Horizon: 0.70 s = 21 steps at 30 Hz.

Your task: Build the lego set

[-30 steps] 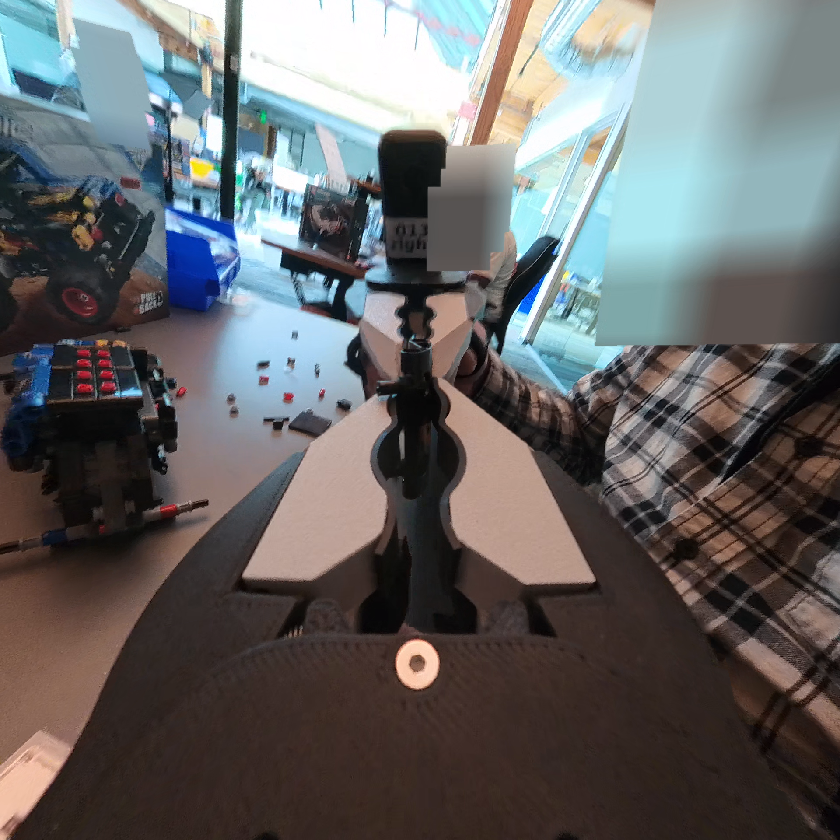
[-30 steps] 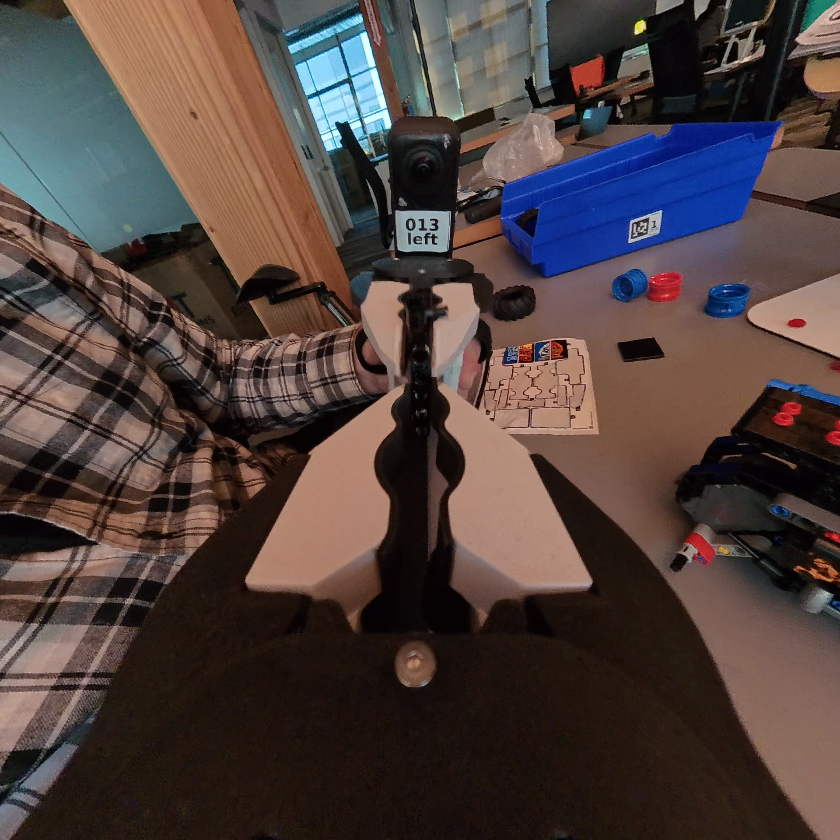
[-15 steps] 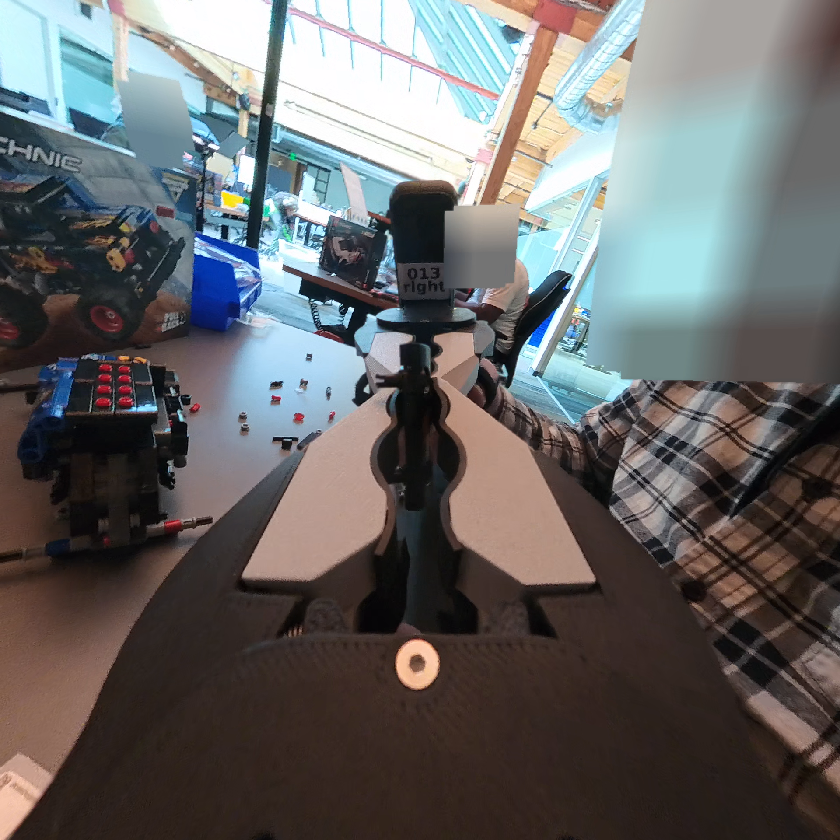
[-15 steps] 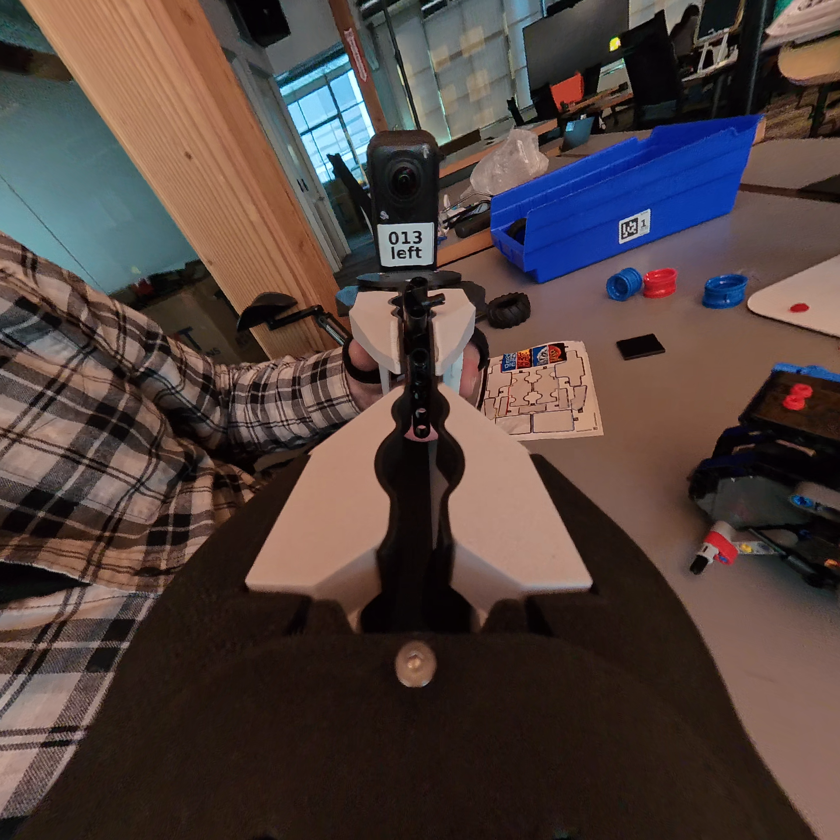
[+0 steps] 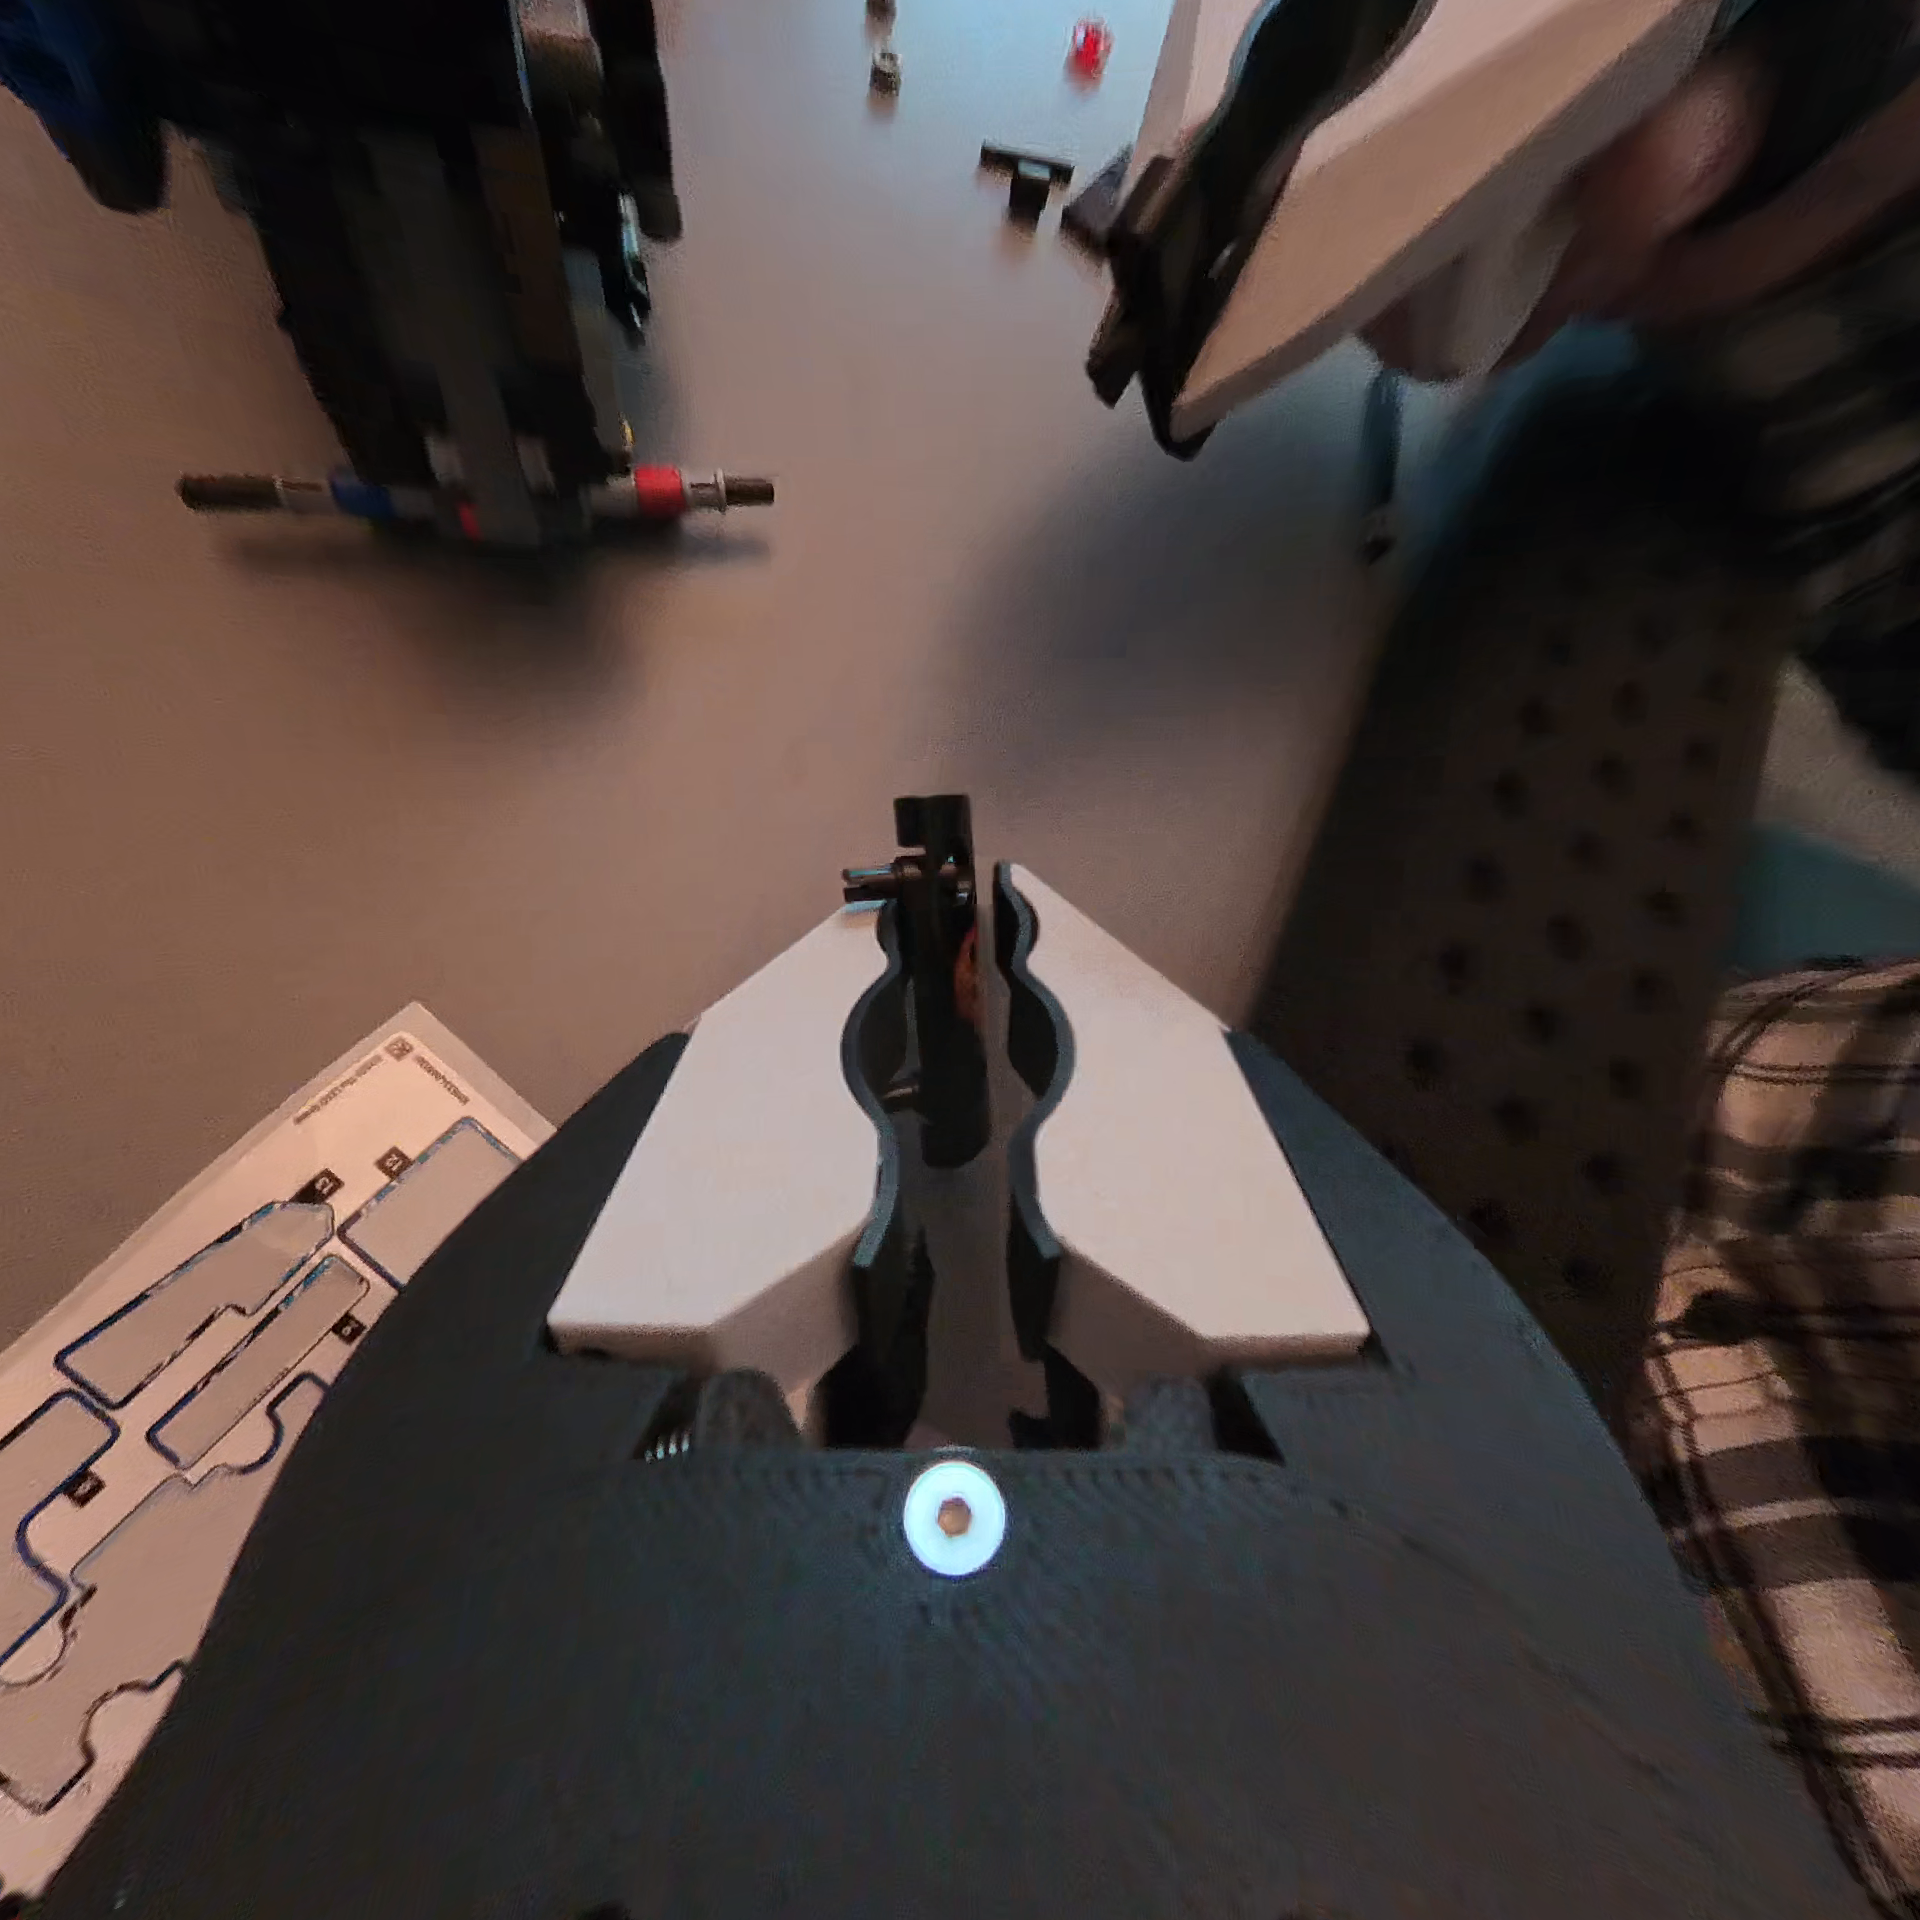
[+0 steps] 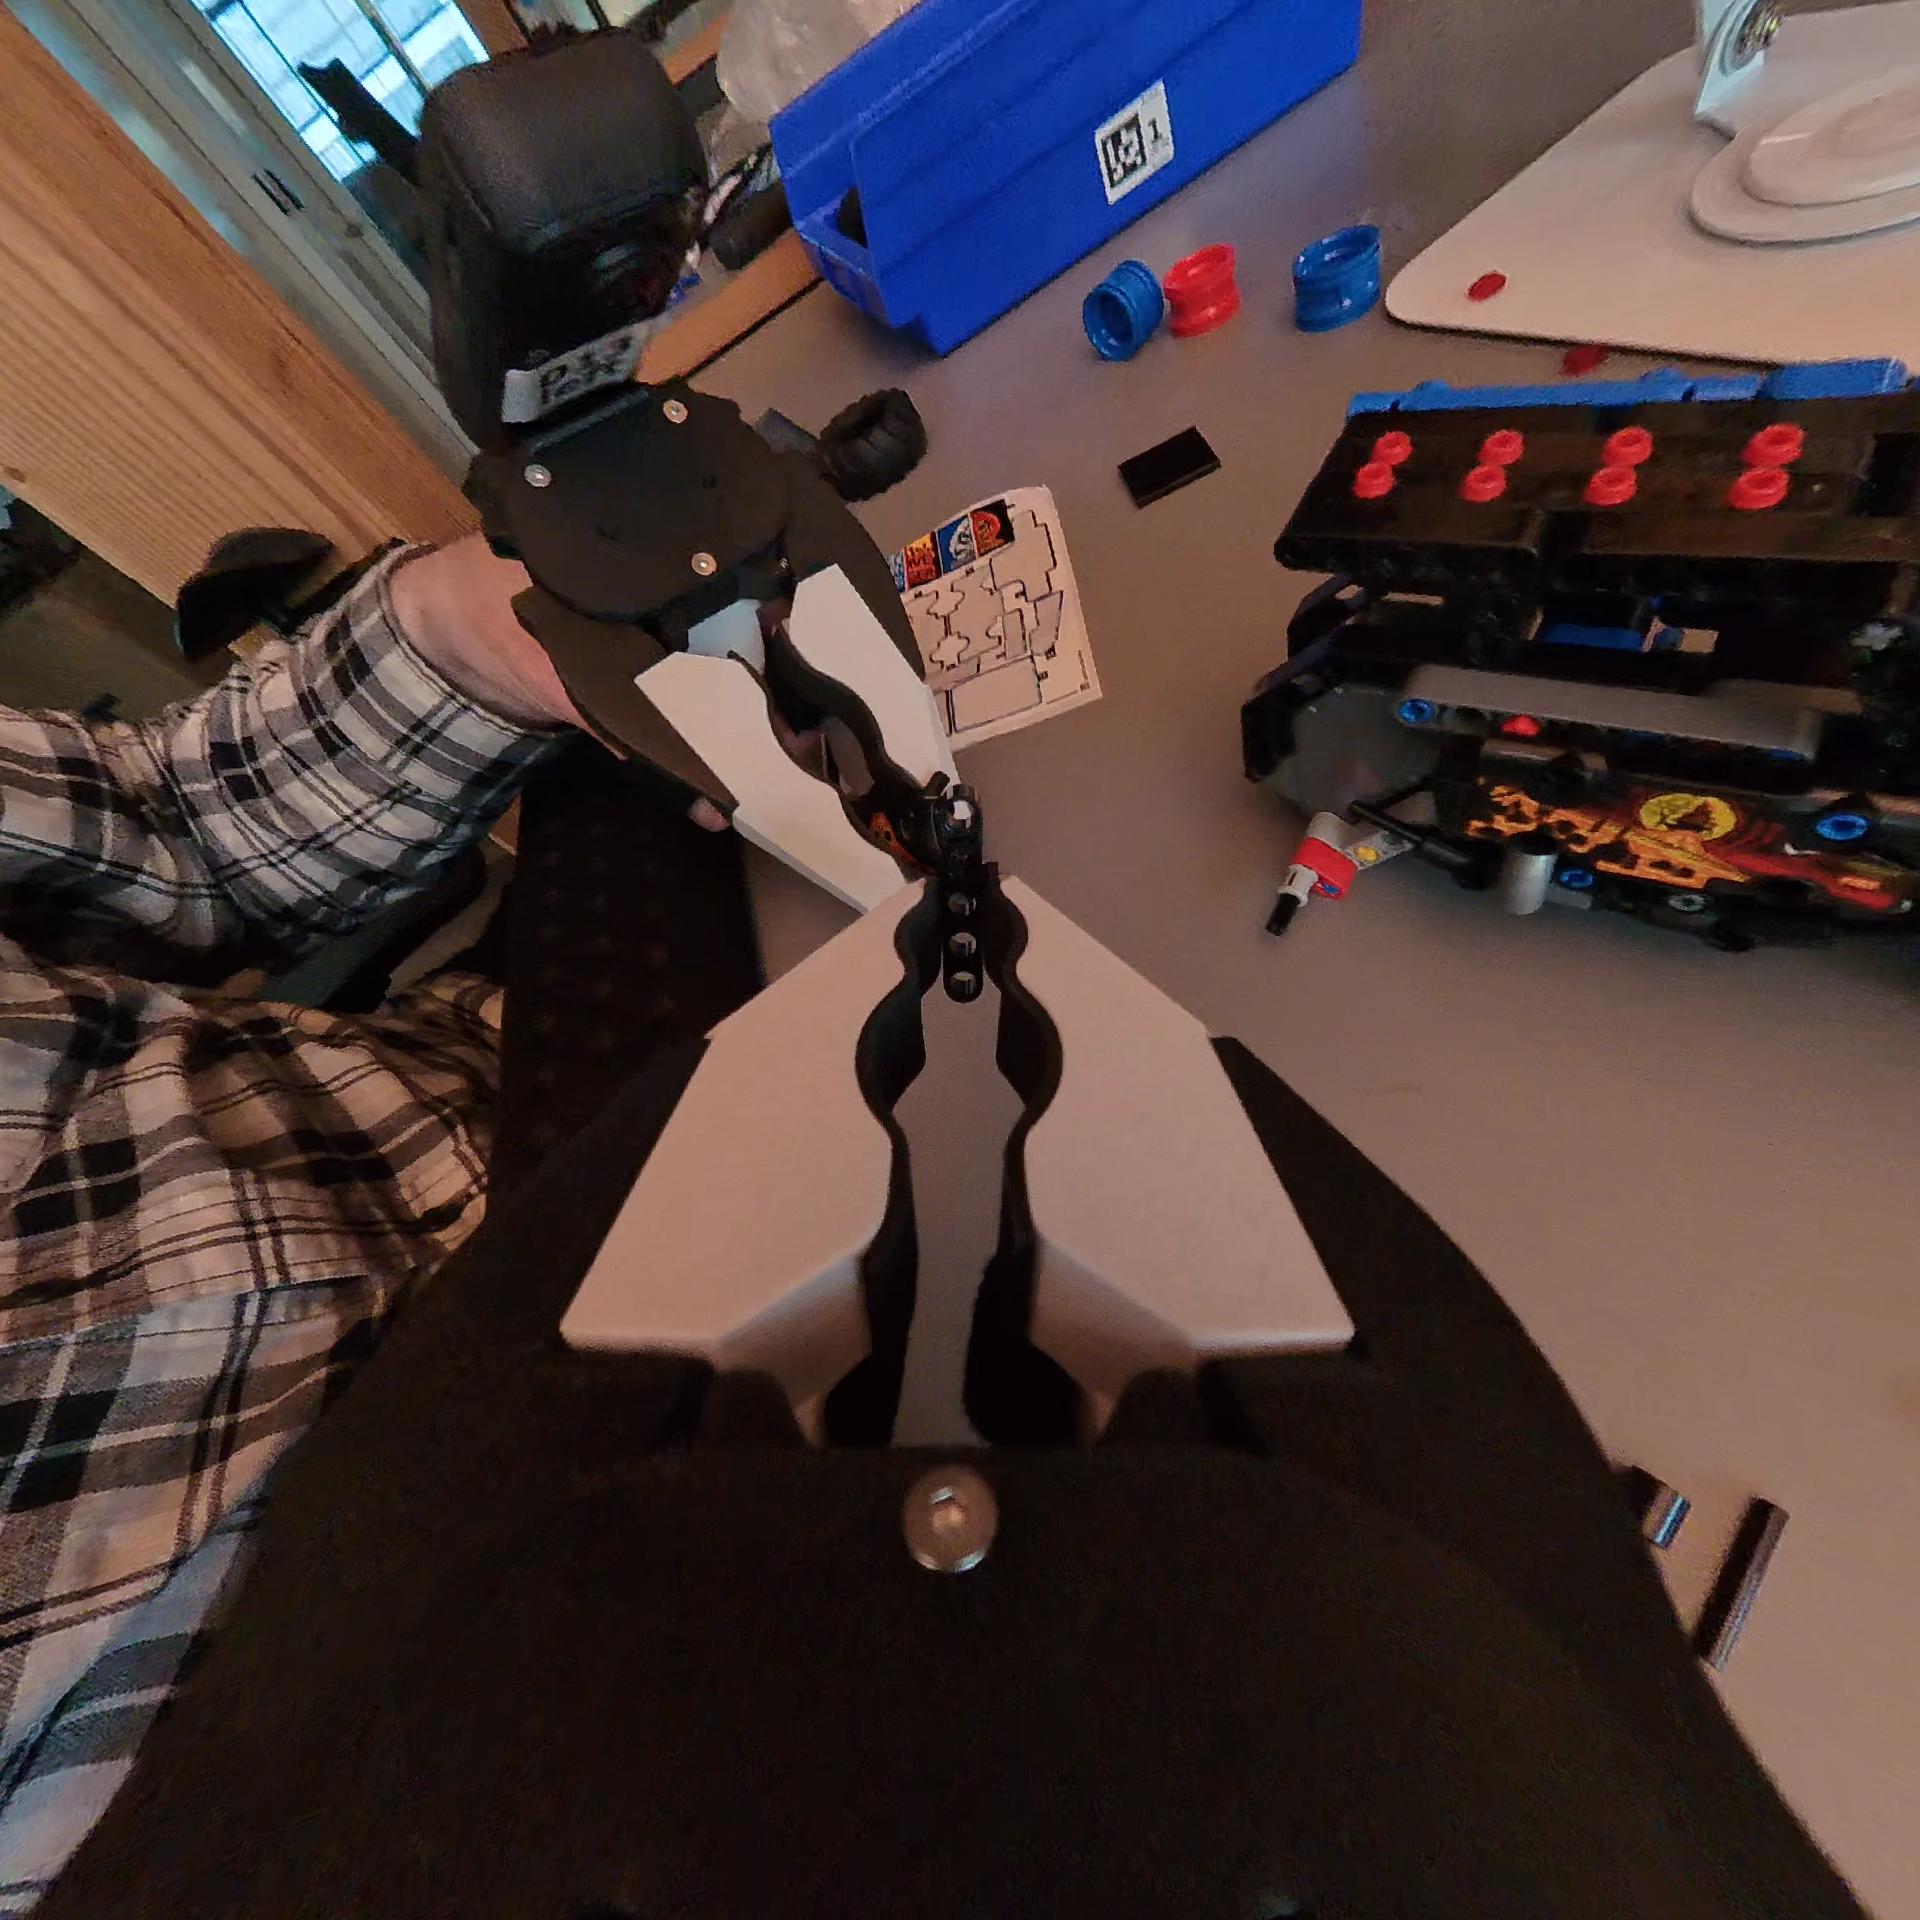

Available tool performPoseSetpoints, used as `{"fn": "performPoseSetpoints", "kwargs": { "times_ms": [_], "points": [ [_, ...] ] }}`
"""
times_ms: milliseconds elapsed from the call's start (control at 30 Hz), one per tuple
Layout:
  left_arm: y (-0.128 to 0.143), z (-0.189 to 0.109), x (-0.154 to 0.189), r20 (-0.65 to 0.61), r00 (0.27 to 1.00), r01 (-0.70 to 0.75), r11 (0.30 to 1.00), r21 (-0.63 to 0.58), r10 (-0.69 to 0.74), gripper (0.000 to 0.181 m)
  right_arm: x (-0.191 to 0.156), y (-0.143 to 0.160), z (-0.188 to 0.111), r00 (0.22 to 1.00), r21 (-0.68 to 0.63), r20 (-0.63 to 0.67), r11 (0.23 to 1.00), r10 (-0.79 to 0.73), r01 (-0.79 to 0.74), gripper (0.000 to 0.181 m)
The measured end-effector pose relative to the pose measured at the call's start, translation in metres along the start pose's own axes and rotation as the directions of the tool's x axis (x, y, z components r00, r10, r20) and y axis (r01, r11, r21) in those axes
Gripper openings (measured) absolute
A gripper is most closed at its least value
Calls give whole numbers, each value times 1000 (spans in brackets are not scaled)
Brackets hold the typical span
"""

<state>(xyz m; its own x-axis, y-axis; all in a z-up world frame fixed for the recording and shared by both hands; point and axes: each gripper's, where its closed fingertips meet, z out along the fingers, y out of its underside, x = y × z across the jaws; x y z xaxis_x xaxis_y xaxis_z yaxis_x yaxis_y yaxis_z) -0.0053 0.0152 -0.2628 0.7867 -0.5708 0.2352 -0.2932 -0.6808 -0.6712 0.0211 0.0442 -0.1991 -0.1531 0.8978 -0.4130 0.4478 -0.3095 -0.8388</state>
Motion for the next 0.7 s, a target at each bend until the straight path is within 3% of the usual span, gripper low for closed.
{"fn": "performPoseSetpoints", "kwargs": {
  "times_ms": [333,433,567,700],
  "points": [
    [9,-3,-6,63,991,-110,990,-85,116,15,2,6,4,1000,-27,-6,1000,-5,5,5],
    [5,-7,-8,83,986,-136,987,-80,143,25,2,5,3,1000,-21,-7,1000,-7,7,5],
    [3,-10,-8,82,981,-167,979,-116,177,7,1,4,2,1000,-14,-6,1000,-8,8,5],
    [2,-12,-11,98,971,-202,968,-151,218,6,1,2,1,1000,0,-4,1000,-13,13,5]
  ]
}}
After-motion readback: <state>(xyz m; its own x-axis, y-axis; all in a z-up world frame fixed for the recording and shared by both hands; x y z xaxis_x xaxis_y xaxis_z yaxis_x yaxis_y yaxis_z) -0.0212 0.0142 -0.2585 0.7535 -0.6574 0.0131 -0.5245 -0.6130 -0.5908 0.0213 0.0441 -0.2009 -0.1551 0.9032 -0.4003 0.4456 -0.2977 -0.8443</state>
